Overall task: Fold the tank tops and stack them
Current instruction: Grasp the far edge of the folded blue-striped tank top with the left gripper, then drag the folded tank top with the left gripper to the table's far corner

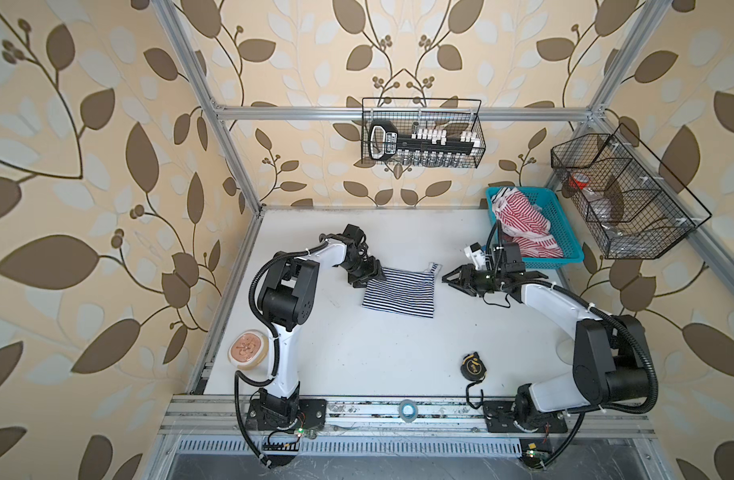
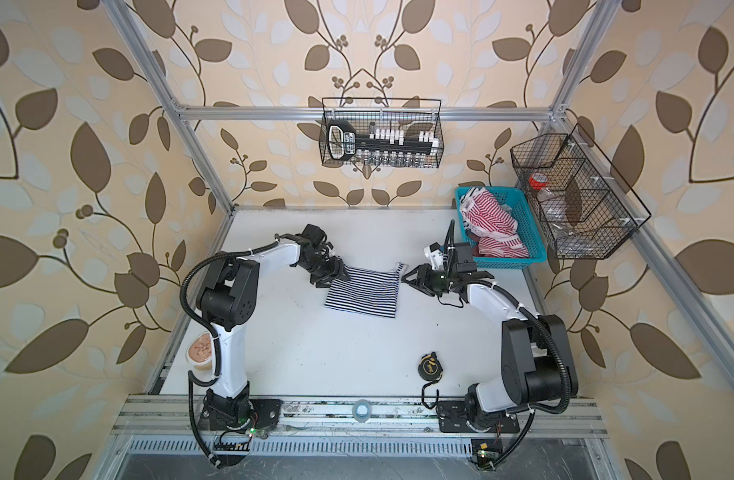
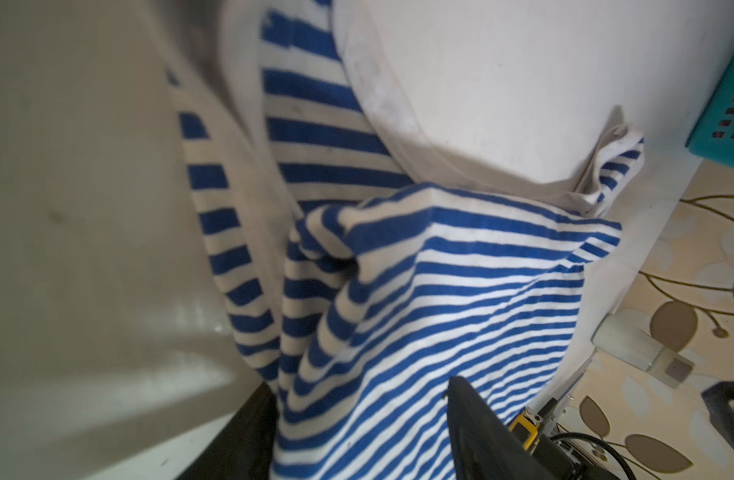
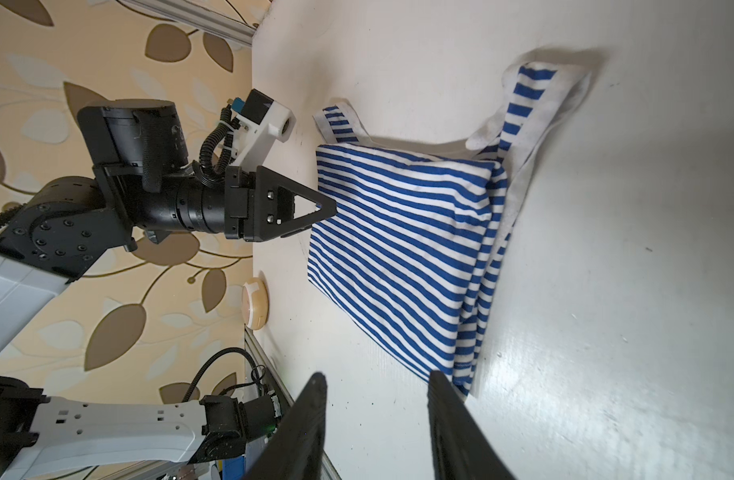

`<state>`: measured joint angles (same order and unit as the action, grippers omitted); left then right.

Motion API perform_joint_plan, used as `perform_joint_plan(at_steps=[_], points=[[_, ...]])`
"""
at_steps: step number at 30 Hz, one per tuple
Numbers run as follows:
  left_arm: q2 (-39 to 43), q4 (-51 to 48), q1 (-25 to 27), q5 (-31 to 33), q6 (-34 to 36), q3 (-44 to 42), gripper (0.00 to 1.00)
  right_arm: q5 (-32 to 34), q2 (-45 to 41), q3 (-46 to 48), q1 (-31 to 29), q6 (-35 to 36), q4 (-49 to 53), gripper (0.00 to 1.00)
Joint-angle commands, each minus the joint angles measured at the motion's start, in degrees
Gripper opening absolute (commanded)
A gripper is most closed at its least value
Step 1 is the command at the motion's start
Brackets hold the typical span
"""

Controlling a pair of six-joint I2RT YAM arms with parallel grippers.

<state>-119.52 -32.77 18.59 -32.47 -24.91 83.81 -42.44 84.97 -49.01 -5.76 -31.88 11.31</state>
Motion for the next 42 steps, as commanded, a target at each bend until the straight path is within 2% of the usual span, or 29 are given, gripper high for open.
perform_joint_plan(at_steps=[1, 6, 9, 12, 14, 22, 35, 42], points=[[-3.2, -0.1, 0.9, 1.3, -1.8, -2.9, 0.59, -0.5, 1.1, 1.2, 0.1, 0.7, -0.4, 0.41], [-4.4, 1.3, 2.0, 3.2, -4.3, -3.7, 0.46, -0.6, 1.5, 1.7, 0.2, 0.9, -0.7, 0.41], [-5.2, 2.4, 2.5, 3.8, -6.0, -3.7, 0.32, -0.7, 1.3, 1.9, 0.6, 1.1, -0.6, 0.41], [-5.5, 2.2, 2.9, 4.7, -6.5, -2.9, 0.10, -0.9, 1.2, 2.4, 1.2, 1.4, -0.5, 0.41], [-5.3, 0.6, 2.8, 6.1, -5.8, -1.6, 0.00, -1.1, 0.9, 2.8, 1.6, 1.5, -0.5, 0.40], [-8.4, -9.7, -0.6, 13.4, -0.7, 9.3, 0.00, -2.3, 0.5, 4.1, 2.2, 1.6, -1.9, 0.40], [-16.9, -20.6, -15.3, 18.1, 9.4, 29.2, 0.00, -4.2, 2.2, 5.3, 2.9, 1.5, -4.6, 0.40], [-26.4, -33.7, -20.8, 19.9, 19.1, 49.4, 0.00, -4.8, 4.1, 4.9, 2.9, 1.0, -5.8, 0.40]])
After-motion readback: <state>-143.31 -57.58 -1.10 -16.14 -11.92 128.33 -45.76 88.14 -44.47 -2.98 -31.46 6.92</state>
